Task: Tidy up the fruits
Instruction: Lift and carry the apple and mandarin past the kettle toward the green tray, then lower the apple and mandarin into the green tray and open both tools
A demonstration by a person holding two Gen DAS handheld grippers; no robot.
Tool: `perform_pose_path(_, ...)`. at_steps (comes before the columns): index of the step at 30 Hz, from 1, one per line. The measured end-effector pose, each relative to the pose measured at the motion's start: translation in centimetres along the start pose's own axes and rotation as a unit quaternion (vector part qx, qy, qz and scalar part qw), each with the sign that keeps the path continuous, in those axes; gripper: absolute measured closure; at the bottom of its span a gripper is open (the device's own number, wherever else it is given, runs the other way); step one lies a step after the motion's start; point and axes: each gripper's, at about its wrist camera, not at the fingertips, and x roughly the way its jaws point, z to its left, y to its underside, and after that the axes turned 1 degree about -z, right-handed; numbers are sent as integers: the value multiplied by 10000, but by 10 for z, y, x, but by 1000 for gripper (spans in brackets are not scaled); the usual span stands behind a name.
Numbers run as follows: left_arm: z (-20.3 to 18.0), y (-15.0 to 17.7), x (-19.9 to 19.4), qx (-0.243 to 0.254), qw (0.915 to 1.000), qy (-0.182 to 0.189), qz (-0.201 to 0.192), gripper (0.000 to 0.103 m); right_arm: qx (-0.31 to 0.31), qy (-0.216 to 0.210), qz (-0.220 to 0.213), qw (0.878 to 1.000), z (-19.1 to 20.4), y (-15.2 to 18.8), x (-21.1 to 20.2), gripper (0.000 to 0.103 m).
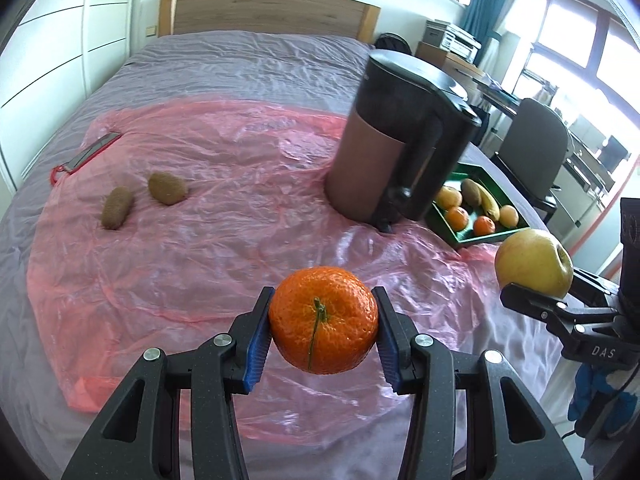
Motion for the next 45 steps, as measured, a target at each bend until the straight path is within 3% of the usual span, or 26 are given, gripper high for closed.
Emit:
perform_pose_path(13,-95,-14,31,806,9953,483,236,62,486,491,-139,9975,-94,11,-23,7)
perform_pose_path(26,-195,-54,93,1496,9828,1004,393,62,748,972,-338,9919,-195,-14,-21,7)
perform_pose_path(38,-249,-106,178,1744,9796,926,385,61,909,1513,-372,9836,-294,-72,30,7)
perform_pose_path(45,-266,-115,228,1948,9766,773,480,61,981,1811,-232,9783,-339,-98,76,7)
